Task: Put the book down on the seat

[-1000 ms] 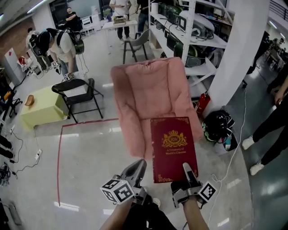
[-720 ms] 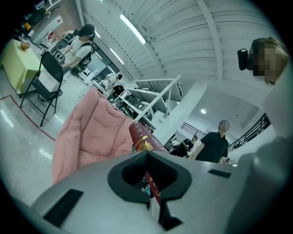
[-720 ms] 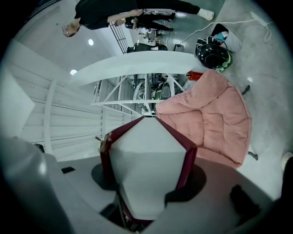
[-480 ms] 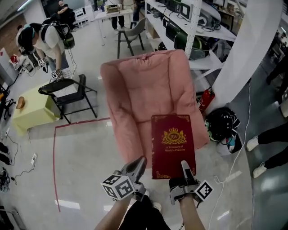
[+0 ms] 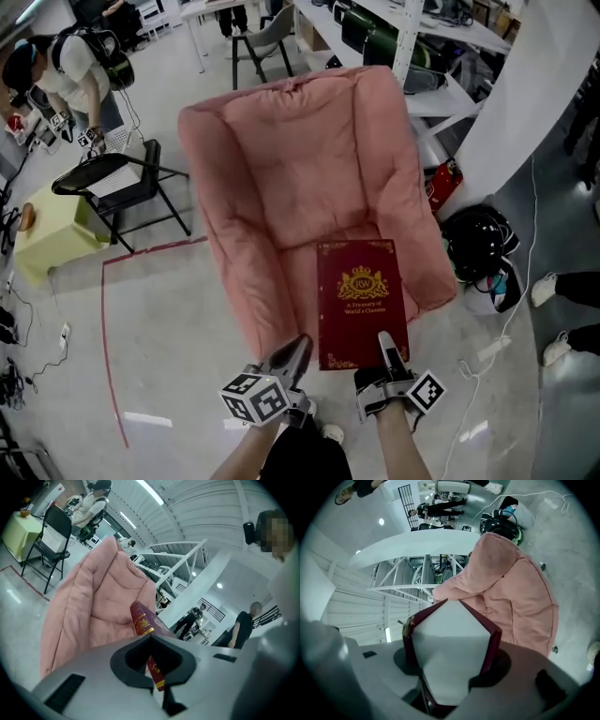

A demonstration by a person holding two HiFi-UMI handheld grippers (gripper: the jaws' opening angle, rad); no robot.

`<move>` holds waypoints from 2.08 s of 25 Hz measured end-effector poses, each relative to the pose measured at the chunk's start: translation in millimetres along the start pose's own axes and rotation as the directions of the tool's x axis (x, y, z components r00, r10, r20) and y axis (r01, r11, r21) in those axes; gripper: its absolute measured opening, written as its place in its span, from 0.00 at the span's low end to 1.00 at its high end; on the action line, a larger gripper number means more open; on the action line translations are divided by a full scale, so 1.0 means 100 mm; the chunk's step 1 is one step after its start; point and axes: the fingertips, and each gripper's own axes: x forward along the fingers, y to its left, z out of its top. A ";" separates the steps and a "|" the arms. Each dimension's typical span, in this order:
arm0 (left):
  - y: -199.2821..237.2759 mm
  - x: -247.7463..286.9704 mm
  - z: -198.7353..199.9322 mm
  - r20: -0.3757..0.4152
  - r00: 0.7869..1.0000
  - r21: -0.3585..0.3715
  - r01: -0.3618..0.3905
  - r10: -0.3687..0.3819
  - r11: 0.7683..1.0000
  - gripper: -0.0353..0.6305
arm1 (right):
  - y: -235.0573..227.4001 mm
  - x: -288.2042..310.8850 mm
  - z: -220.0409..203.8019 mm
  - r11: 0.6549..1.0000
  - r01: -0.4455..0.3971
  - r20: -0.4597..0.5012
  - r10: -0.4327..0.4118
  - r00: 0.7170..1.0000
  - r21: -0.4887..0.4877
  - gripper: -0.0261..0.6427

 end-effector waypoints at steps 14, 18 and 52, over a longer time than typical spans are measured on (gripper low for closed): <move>0.61 0.46 -0.29 -0.018 1.000 -0.034 0.006 -0.007 0.999 0.06 | -1.19 0.48 0.06 0.993 0.112 -0.004 -0.112 0.994 0.034 0.39; 0.68 0.50 -0.35 -0.015 1.000 -0.051 0.015 -0.016 0.999 0.06 | -1.40 0.57 0.06 0.991 0.122 -0.005 -0.122 0.993 0.050 0.39; 0.61 0.34 -0.49 -0.013 0.999 -0.051 0.032 -0.032 0.998 0.07 | -2.16 0.12 -0.25 0.889 0.451 -0.046 -0.448 0.893 0.083 0.57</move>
